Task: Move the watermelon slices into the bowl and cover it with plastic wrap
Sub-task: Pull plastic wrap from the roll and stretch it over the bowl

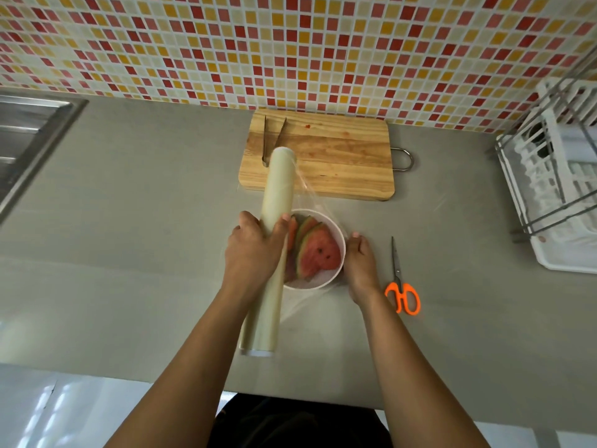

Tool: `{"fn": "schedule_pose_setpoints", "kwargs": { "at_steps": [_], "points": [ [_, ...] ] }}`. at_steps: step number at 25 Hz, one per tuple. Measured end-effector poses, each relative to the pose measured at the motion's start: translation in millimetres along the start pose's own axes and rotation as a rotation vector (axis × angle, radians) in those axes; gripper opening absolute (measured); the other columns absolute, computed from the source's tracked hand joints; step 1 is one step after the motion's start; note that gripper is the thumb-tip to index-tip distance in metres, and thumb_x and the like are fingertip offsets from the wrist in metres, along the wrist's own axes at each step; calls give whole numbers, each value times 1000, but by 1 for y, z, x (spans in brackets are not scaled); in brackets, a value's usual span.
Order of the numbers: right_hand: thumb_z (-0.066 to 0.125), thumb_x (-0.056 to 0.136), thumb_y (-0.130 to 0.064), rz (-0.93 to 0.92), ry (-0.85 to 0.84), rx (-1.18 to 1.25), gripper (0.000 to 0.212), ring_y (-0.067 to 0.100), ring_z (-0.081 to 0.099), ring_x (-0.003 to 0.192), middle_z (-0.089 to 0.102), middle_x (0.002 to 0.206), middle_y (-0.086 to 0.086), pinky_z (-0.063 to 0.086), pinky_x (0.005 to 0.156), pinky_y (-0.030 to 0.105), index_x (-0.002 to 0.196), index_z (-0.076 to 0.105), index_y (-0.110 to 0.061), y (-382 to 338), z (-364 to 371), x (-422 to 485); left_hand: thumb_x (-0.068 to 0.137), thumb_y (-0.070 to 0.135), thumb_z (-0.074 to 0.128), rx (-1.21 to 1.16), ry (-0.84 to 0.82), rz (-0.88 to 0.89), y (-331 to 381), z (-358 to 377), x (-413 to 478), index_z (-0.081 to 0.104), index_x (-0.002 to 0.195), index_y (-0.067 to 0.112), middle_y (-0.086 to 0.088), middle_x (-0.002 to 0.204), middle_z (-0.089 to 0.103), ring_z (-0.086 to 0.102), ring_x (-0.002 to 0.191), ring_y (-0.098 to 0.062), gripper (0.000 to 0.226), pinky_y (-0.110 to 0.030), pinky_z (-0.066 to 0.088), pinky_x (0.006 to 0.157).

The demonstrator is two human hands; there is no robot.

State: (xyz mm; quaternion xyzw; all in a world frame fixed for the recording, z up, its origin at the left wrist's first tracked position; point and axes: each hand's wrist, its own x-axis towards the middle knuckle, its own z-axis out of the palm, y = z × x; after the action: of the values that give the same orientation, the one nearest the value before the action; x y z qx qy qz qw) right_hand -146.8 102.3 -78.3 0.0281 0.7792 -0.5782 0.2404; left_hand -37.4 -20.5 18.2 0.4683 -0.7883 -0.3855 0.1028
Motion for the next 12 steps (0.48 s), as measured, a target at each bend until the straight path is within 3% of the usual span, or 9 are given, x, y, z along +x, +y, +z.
{"fn": "schedule_pose_setpoints", "kwargs": {
  "at_steps": [4,8,12],
  "points": [
    [30,96,-39,-13,1,-3,31,24,58,96,62,97,7,46,92,44,82,52,-22,6,-2,3,81,65,50,-97,-92,-103,-7,-11,15,47,96,15,6,82,52,55,79,-18,52,-34,41,66],
    [31,97,-35,-53,66,-68,36,31,57,104,63,108,16,42,86,34,102,55,-9,6,-1,5,84,62,48,-248,-187,-218,-22,-11,19,52,98,17,1,92,57,58,82,-17,48,-33,45,65],
    [31,98,-33,-57,59,-94,37,30,56,103,62,110,17,38,80,30,105,54,-6,2,-2,4,88,61,39,-187,-150,-169,-27,-11,19,51,89,17,2,86,54,53,77,-14,45,-33,39,61]
  ]
}}
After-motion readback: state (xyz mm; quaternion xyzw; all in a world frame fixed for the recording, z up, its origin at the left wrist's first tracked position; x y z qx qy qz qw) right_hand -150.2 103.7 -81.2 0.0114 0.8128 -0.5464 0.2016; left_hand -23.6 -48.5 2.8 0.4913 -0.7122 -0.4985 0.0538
